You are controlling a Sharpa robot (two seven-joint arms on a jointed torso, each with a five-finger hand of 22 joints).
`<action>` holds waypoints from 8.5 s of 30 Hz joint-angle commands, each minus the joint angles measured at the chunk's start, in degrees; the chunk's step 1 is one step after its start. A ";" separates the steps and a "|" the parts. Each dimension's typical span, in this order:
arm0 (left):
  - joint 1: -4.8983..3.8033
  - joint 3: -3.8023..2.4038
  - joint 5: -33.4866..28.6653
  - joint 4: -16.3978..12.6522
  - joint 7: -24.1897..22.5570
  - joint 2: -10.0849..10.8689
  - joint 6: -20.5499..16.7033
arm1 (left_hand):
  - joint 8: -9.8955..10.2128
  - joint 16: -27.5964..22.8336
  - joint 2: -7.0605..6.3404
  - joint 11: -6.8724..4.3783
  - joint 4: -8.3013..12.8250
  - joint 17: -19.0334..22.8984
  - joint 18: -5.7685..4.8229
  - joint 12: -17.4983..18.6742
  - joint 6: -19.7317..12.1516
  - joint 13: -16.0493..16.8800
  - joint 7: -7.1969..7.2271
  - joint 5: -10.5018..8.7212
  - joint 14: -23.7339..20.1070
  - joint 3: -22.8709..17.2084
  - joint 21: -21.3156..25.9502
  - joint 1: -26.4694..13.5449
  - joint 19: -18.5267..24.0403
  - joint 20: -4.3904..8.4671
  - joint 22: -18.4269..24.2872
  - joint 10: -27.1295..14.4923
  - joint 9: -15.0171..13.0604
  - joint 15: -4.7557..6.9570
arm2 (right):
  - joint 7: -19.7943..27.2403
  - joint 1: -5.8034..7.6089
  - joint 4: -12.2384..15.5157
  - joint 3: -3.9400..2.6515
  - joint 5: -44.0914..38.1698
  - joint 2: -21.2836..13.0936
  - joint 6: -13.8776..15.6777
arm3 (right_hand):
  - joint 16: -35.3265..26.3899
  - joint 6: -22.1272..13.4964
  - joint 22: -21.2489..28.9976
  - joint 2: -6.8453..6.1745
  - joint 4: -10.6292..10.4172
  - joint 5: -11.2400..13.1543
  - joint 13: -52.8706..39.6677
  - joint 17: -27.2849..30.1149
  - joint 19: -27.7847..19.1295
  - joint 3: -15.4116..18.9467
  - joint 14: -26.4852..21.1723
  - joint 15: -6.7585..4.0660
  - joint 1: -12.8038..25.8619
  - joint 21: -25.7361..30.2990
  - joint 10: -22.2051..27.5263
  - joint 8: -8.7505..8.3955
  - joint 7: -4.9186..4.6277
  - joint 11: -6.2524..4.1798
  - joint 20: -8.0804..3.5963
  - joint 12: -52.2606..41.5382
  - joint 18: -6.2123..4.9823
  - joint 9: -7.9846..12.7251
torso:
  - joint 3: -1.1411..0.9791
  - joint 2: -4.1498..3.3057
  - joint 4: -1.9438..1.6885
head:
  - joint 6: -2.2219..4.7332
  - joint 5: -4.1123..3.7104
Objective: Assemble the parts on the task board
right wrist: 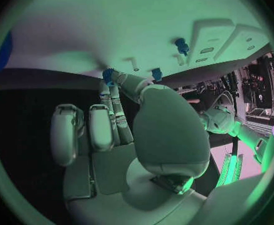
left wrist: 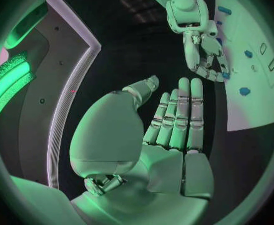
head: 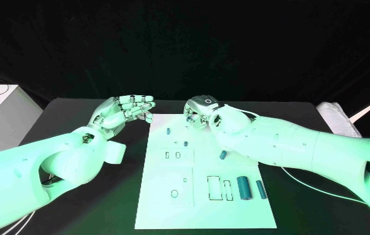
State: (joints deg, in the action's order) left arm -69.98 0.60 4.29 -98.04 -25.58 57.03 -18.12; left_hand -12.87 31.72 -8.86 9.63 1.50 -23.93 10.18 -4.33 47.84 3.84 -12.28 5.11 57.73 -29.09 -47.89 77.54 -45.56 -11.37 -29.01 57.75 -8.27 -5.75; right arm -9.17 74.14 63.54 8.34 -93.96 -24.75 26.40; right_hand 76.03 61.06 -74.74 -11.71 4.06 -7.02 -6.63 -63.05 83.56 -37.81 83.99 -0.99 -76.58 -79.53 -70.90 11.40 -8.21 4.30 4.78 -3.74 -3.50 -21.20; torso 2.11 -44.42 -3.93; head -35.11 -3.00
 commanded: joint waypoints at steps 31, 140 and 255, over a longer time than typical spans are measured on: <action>-0.21 -0.03 0.21 1.27 -0.15 0.18 1.19 | 0.39 0.34 -0.03 0.07 0.18 -0.07 0.19 0.25 0.42 -0.02 -0.72 -0.05 -0.33 -0.27 -0.32 -0.19 0.63 -0.01 -0.13 0.18 0.06 -0.09 | -1.95 3.39 14.93 -1.02 11.12 -20.83 -1.73 | 0.17 -5.02 7.35 -3.41 -16.18 -4.36 0.95 1.58 -1.67 20.01 0.94 1.01 -4.71 7.90 4.35 -6.21 -0.67 0.40 0.57 -9.86 -1.15 -0.47 | -0.83 0.69 2.12 | 0.75 -0.37; -0.18 -0.01 0.21 2.52 0.49 -0.97 1.98 | 0.41 0.70 0.11 0.05 0.41 -0.15 0.21 0.22 0.46 -0.03 -0.67 -0.01 -0.65 -0.67 -1.09 0.07 1.18 -0.01 -0.62 0.18 0.08 -0.07 | -8.94 0.34 13.97 -0.65 1.39 -5.85 -2.82 | 13.97 -3.25 -15.26 -0.86 -19.56 -10.24 -82.89 -26.95 6.44 18.14 6.01 -0.14 -6.84 -10.47 -18.66 -1.11 0.63 -1.30 0.16 -85.87 3.50 -3.37 | -1.24 -0.37 1.24 | -0.16 0.27; -0.11 0.06 0.21 5.36 0.29 -2.40 2.62 | 0.44 0.93 0.08 0.04 0.58 -0.18 0.21 0.22 0.46 -0.04 -0.65 0.00 -0.87 -0.93 -1.71 0.17 1.64 -0.02 -1.02 0.17 0.10 -0.07 | 13.14 0.41 13.89 0.01 21.72 -30.07 -6.97 | 13.97 -9.00 -14.97 -2.14 -14.66 -7.62 -78.50 -26.95 6.24 21.10 6.01 1.62 -7.18 -10.15 -14.06 -4.60 -1.38 0.52 1.85 -81.48 3.40 0.24 | -2.46 0.60 2.85 | -0.36 -1.22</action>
State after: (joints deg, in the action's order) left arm -70.04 0.69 4.32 -92.60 -24.66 54.71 -16.56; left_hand -12.60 32.39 -8.86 9.63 2.05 -24.02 10.17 -4.33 47.84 3.84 -12.28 5.11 57.34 -29.64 -49.42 77.54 -44.33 -11.37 -29.96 57.75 -8.24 -5.76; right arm 3.90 74.73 77.74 8.32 -68.96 -55.04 19.35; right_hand 89.79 52.12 -74.91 -13.58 -10.75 -14.45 -74.90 -74.95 84.00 -16.70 83.94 0.53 -83.71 -89.32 -84.04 6.96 -9.89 4.73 6.38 -84.96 -0.39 -21.02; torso -0.34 -43.80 -1.16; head -35.35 -4.37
